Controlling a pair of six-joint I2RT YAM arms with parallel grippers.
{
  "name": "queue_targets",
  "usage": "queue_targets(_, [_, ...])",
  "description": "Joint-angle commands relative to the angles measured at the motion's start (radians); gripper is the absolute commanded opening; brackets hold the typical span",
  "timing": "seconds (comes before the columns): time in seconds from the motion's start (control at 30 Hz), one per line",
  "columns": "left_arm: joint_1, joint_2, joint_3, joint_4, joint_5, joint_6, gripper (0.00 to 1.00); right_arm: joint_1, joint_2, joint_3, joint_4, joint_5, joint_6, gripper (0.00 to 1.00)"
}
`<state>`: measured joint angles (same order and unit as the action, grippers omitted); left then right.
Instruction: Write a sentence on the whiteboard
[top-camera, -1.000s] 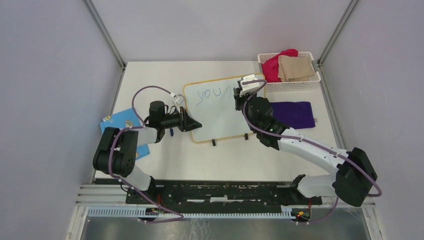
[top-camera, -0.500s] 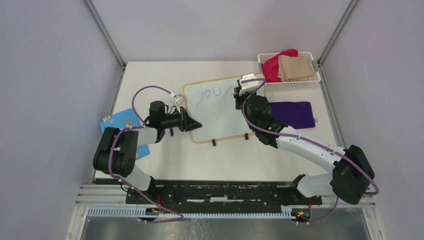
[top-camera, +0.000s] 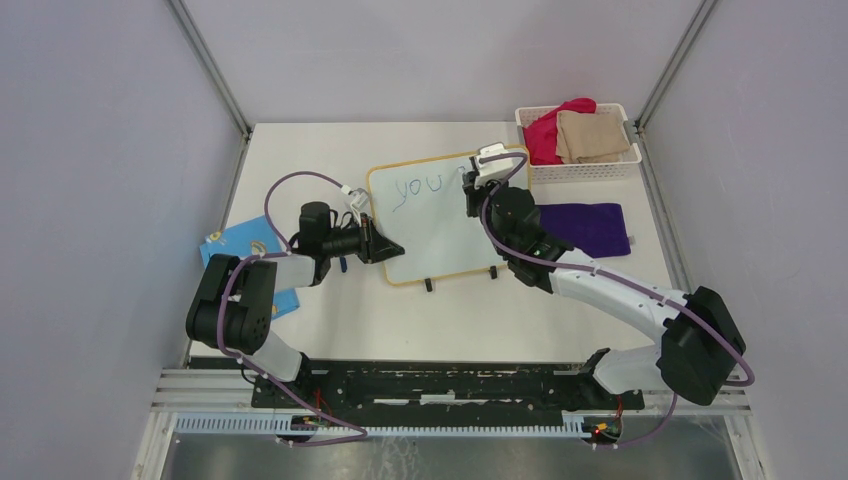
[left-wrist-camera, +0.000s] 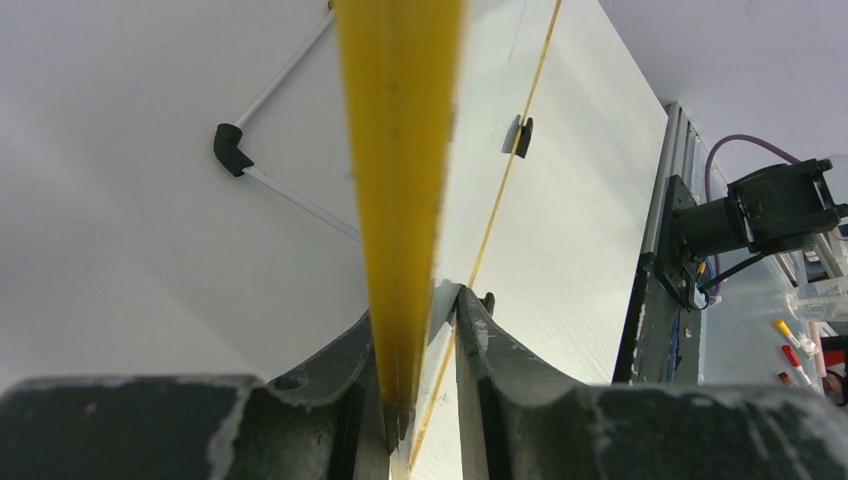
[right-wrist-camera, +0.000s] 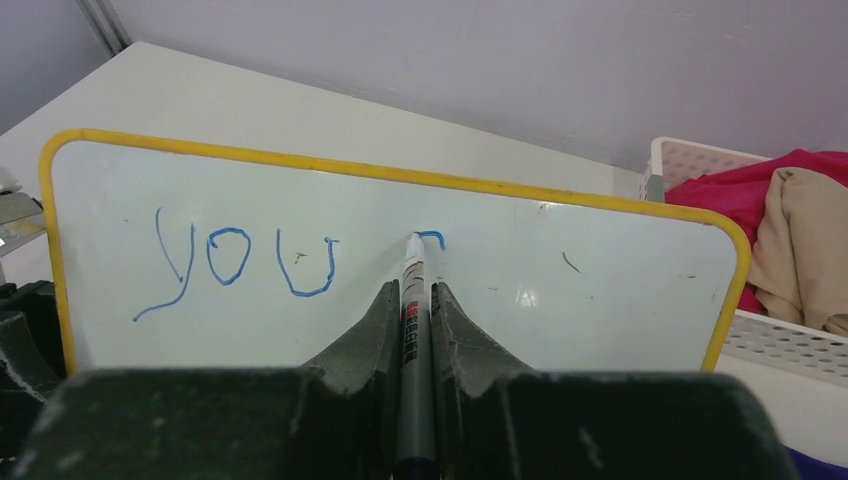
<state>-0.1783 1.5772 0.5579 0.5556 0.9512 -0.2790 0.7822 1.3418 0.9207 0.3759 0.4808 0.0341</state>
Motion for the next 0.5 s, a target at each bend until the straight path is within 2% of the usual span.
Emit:
queue_targets(0.0, [-0.01,0.009,-0.001,-0.06,-0.099,0.071,0.02,-0.006,0.008,0.009,-0.006,-0.06,0.028,0.0])
queue_targets(0.47, [-0.009,0.008,-0.002,-0.065,-0.103,0.072,0.02,-0.007,-0.066,-0.159,-0.01,-0.077,0.067,0.0])
